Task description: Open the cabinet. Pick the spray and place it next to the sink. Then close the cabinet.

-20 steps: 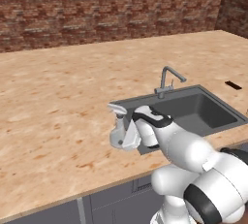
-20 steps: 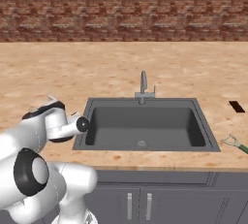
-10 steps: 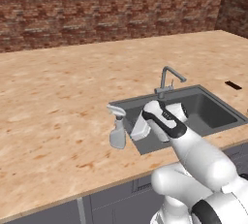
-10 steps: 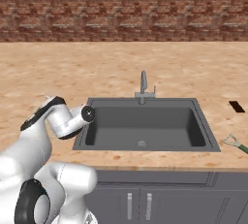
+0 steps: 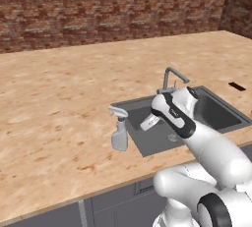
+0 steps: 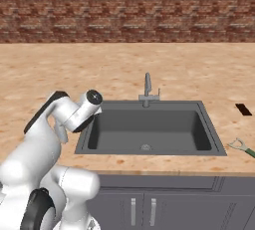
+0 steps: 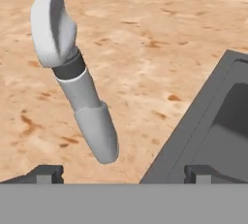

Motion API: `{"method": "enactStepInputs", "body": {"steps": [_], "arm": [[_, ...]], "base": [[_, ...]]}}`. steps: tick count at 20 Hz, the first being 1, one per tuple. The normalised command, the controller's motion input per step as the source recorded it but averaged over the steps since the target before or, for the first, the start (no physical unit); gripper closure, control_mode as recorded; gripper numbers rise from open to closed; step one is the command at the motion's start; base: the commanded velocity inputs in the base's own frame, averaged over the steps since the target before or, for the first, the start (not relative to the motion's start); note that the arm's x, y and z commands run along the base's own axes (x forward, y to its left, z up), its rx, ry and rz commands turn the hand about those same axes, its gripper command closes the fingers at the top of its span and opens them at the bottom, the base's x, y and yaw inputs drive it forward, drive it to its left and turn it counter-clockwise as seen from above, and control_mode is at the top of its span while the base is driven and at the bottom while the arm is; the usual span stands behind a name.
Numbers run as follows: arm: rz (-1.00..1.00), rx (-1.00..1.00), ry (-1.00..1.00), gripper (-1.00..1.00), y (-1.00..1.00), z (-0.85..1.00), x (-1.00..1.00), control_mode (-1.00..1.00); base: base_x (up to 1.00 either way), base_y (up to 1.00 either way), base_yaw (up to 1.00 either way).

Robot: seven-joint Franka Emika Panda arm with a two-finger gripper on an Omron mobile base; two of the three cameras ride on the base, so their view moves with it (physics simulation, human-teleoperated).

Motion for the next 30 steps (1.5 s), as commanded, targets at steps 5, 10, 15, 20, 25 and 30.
{"method": "enactStepInputs", "body": {"steps": [5,10,15,20,25,30], "arm": [[-0.17,-0.06,0.05,-1.0,-0.04,0.18,-0.42,-1.0],[-0.16,-0.02,0.0,-1.0,-0.22,0.24,-0.6,-1.0],[-0.08,-0.01,0.0,-1.0,-0.03,0.4,-0.89,-1.0],[-0.09,-0.09,0.0,-1.0,0.12,0.39,-0.55,-1.0],[-0.21,-0.1,0.0,-1.0,0.08,0.36,-0.48,-1.0],[-0.17,-0.07,0.0,-1.0,0.11,0.49,-0.57,-1.0]], "base": [[0.0,0.0,0.0],[0.0,0.0,0.0],[0.0,0.0,0.0],[0.0,0.0,0.0],[0.0,0.0,0.0],[0.0,0.0,0.0]]}}
